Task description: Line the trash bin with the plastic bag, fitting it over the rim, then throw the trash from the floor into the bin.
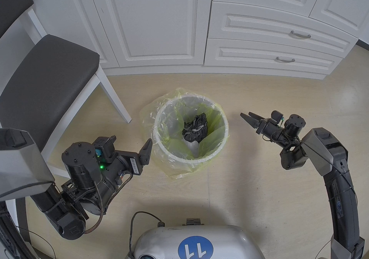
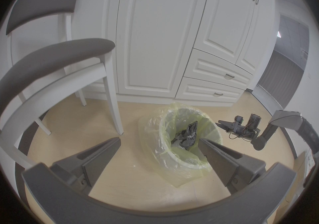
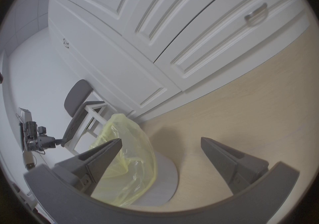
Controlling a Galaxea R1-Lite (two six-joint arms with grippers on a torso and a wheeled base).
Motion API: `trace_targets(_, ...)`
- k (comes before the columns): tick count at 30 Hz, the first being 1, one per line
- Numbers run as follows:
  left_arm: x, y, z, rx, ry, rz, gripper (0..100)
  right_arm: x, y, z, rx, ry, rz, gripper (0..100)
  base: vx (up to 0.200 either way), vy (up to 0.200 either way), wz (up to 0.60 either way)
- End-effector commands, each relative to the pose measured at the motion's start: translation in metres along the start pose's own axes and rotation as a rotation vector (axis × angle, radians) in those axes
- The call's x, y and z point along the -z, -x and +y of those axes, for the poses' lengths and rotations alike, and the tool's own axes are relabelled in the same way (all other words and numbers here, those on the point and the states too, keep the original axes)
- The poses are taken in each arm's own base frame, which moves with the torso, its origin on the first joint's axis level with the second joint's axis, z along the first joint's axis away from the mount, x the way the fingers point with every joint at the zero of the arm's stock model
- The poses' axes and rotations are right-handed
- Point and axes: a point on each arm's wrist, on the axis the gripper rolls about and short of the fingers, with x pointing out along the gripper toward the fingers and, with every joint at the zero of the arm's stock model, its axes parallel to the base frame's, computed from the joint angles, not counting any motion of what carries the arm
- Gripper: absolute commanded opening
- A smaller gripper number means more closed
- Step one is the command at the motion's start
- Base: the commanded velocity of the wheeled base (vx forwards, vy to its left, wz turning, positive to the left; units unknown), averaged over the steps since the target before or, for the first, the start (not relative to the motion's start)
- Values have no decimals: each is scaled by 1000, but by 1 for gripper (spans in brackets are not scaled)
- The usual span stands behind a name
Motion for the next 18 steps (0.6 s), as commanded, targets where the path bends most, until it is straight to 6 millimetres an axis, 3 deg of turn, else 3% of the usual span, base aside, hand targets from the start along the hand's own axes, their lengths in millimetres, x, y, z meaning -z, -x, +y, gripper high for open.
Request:
trace_targets(1, 22, -24, 17, 22, 13, 65, 100, -26, 49, 31, 173, -22, -64, 100, 0, 0, 0)
trace_targets(3, 21, -35, 19, 36, 39, 45, 100, -20, 62, 42, 264, -3, -34, 100, 0, 0, 0)
trace_targets(6, 21, -48, 23, 54, 48, 28, 100, -11, 67, 47, 373, 57, -31, 100, 0, 0, 0)
trace_targets(7, 22, -59, 26, 67, 47, 18, 100, -11, 68, 52, 502, 96, -67, 100, 0, 0, 0)
trace_targets(11, 17, -85, 32, 114, 54, -44, 100, -26, 68, 72, 687, 131, -152, 100, 0, 0, 0)
trace_targets(14, 12, -111, 44, 138, 63, -108, 100, -35, 79, 89, 760, 131, -156, 100, 0, 0, 0)
trace_targets(18, 30, -125, 73, 92, 59, -77, 100, -30, 97, 100, 848, 101, -125, 100, 0, 0, 0)
